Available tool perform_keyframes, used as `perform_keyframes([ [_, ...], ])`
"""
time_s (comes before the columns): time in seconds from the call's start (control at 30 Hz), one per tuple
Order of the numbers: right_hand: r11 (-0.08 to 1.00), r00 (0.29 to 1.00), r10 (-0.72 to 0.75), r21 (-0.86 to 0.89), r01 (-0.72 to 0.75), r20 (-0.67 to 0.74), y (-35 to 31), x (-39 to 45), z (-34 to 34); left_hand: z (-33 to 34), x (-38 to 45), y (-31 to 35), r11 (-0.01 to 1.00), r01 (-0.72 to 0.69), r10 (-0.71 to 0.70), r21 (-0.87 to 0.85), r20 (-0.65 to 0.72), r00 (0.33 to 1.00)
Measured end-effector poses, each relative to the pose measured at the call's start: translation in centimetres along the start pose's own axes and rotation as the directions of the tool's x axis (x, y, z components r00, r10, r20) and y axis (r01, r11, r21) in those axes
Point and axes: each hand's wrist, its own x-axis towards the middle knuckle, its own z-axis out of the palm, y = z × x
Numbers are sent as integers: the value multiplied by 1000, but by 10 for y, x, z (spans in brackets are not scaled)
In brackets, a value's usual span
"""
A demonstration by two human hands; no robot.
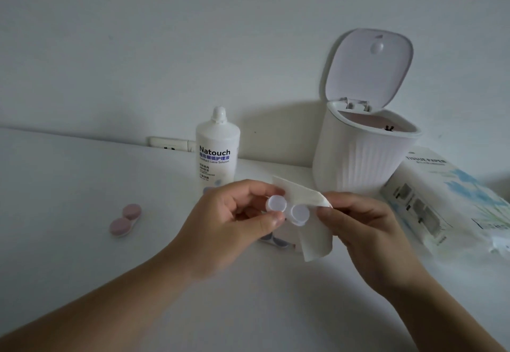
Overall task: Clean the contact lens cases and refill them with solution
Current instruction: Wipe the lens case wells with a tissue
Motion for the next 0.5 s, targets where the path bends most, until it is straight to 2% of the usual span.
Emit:
perform_keyframes([
  [0.1, 999, 996, -6, 51, 2, 85, -3, -2, 1, 0, -1, 1, 998, -26, 26, 53, 4, 1000],
  [0.2, 996, 996, 14, 82, -21, 92, -6, -2, 3, -1, -1, 2, 993, -35, 33, 111, 22, 999],
  [0.3, 998, 999, 41, 37, -42, 18, -4, -2, 9, 0, -4, 1, 960, -100, 80, 261, 88, 993],
  [0.37, 996, 997, 80, 30, -80, 5, -4, -3, 13, 1, -5, 1, 946, -139, 106, 293, 126, 986],
  [0.43, 991, 990, 136, 12, -136, 44, -7, -3, 16, 1, -4, 0, 944, -157, 126, 291, 122, 984],
  [0.5, 979, 973, 196, -83, -187, 118, -9, -4, 15, 0, -4, -1, 933, -170, 147, 316, 95, 985],
])
